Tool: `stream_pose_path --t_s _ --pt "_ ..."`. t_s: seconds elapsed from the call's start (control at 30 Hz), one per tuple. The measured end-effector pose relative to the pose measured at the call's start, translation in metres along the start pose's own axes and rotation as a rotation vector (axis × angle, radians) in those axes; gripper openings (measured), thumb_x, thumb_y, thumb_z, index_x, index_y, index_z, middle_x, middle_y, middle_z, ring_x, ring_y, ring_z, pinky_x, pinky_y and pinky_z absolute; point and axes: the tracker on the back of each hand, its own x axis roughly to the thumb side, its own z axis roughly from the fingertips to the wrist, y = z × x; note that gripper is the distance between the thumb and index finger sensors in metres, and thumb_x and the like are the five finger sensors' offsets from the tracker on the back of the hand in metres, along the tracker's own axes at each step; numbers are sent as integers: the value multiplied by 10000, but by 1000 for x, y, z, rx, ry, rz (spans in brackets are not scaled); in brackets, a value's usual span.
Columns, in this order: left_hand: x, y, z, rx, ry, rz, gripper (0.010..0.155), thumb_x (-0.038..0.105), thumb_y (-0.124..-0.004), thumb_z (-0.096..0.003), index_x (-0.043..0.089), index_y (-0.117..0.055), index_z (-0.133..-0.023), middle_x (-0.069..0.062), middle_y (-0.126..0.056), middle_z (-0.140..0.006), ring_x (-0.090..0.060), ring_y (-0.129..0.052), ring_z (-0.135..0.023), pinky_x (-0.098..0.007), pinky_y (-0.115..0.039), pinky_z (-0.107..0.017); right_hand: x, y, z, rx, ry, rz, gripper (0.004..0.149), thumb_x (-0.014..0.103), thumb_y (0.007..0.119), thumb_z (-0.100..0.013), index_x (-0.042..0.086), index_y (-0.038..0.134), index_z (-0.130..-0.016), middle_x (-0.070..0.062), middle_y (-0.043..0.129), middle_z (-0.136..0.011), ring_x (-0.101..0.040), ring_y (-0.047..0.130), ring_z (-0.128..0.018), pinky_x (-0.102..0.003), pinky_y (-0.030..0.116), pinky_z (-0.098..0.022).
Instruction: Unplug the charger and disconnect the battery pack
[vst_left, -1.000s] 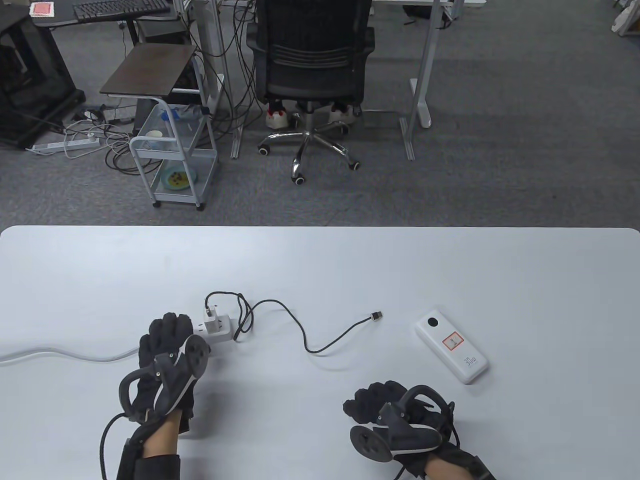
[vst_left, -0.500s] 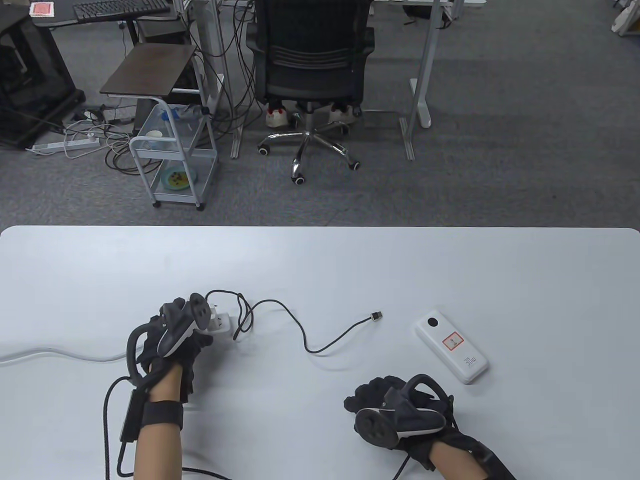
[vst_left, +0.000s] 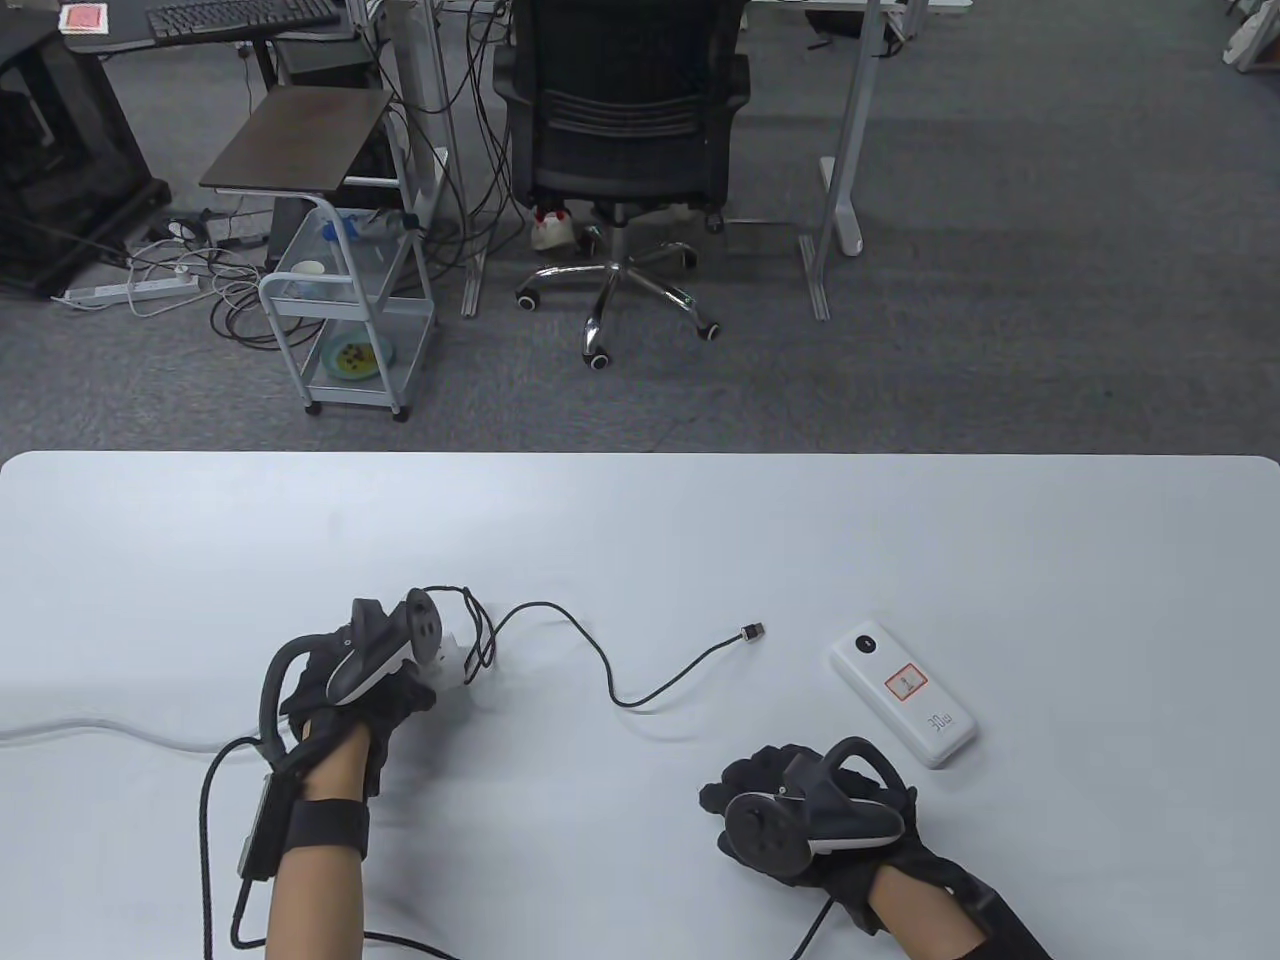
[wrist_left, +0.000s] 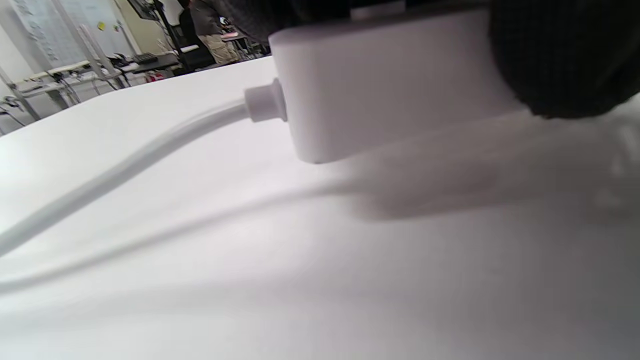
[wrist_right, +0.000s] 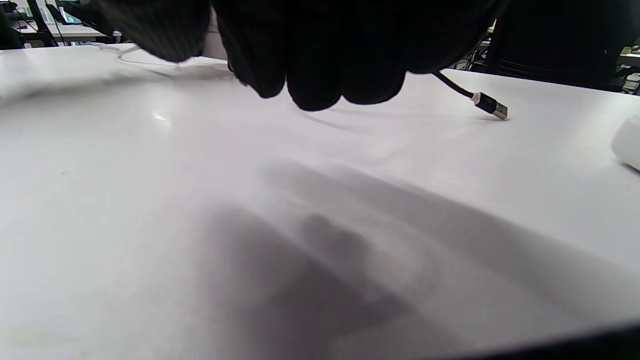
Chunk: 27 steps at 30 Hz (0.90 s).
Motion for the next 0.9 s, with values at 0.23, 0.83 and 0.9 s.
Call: stream_pose_path --t_s 0.23,0.83,0.9 --pt "16 34 42 -24 -170 145 838 747 -880 -357 326 -744 -1068 50 -784 -1136 -218 -836 -1090 -415 -652 -869 -4 -1 1 -6 23 -2 541 498 595 -548 281 659 -1039 -67 721 -1087 -371 750 -925 -585 636 -683" --pt "169 6 120 69 -549 53 837 764 -854 -365 300 -754 -1054 33 -800 -1100 -213 -844 -1063 -413 -643 -869 -10 -3 10 -18 44 -12 542 494 597 -548 276 661 -1039 -75 719 -1088 -379 744 -927 -592 629 -685" --pt "176 -6 118 24 -575 36 833 773 -861 -350 316 -778 -1042 34 -829 -1090 -225 -871 -1050 -436 -662 -851 -12 -3 12 -22 48 -10 541 493 597 -548 275 663 -1038 -72 719 -1088 -377 744 -927 -592 630 -684"
